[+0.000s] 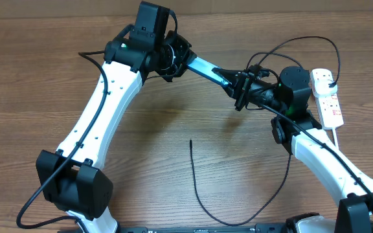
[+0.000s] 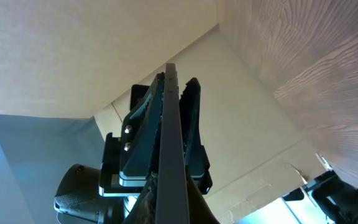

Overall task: Plug charger to phone and switch on socket
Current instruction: 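Close the left gripper on the phone's far end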

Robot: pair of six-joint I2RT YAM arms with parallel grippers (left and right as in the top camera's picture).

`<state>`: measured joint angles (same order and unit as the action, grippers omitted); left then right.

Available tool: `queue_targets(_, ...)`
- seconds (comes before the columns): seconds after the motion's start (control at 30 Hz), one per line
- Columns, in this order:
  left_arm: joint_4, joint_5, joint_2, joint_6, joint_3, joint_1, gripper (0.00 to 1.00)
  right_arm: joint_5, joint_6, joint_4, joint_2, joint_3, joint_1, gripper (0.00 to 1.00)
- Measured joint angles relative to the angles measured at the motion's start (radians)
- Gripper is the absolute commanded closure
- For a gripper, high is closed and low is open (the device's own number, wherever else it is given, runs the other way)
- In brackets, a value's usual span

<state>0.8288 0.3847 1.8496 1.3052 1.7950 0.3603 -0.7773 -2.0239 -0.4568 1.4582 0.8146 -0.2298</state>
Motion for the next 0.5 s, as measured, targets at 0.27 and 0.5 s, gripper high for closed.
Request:
queue_targets(0.27, -0.018, 0.010, 0.000, 0.005, 0.000, -0.001, 0.86, 0.010, 0.000, -0.003, 0.000, 0.000, 0.001, 0.96)
queue_targets(0.5, -0.024, 0.012, 0.000, 0.005, 0.000, -0.001, 0.85, 0.014, 0.000, -0.003, 0.000, 0.000, 0.001, 0.96)
